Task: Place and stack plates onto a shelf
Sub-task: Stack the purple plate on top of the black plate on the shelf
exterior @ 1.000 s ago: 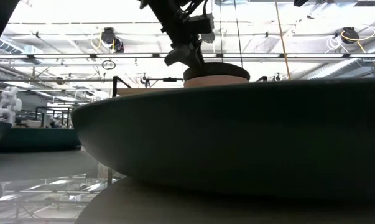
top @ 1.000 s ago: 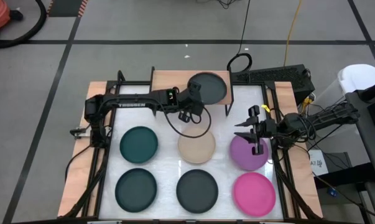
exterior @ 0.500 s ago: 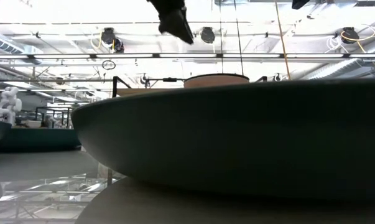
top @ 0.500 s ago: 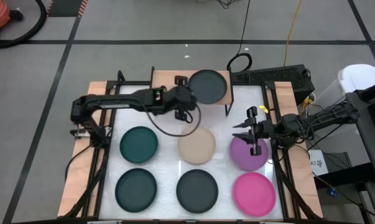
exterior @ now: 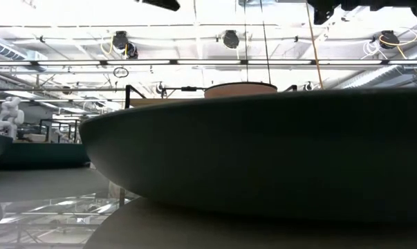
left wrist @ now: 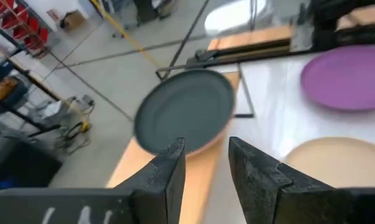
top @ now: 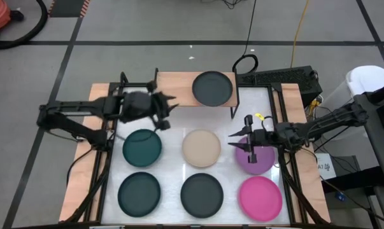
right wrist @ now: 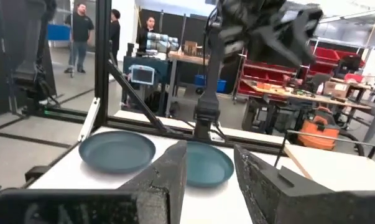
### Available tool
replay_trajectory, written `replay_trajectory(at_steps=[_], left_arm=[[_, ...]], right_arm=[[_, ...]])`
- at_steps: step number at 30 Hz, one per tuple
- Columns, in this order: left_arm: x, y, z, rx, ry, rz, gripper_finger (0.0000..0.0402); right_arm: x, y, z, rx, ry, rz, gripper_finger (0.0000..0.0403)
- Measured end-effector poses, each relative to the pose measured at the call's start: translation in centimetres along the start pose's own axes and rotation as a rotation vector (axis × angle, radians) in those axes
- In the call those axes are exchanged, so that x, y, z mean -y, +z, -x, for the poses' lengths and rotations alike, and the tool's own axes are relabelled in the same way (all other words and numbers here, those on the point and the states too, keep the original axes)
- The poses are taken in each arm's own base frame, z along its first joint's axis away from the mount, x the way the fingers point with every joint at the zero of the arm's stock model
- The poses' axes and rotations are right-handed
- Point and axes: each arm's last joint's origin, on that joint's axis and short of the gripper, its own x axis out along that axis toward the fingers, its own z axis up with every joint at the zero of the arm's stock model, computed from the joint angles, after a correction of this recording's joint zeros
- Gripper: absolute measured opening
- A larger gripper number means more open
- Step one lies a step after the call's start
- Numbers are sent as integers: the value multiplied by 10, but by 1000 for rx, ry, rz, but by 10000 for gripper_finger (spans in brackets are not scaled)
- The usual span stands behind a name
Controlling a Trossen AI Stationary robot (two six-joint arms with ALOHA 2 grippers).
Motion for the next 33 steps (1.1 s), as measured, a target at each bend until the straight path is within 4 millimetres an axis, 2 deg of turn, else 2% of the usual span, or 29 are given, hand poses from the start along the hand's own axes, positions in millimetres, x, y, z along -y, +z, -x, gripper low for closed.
replay_trajectory(at_steps=[4, 8, 10, 14, 17, 23, 29, 33], left_arm=[[26, -44, 12, 67, -70, 34, 122], [47, -94, 17, 119, -111, 90, 122], [52, -110, 21, 180, -123, 149, 122], [60, -133, 29, 265, -157, 235, 122], [62, -143, 33, 311, -174, 257, 122], [62, -143, 38, 347, -185, 275, 122], [62, -143, 38, 348, -181, 252, 122], [61, -142, 38, 357, -175, 235, 122]], right_arm=[[-1, -4, -9, -62, -14, -61, 116], [-6, 9, -26, -159, 0, -94, 116], [-9, 12, -37, -220, 6, -76, 116], [-14, 0, -57, -364, -3, -40, 116], [-20, -19, -68, -466, 5, -27, 116], [-29, -47, -81, -577, 17, -2, 116], [-32, -60, -86, -627, -10, -79, 116], [-32, -62, -87, -633, -11, -84, 116]])
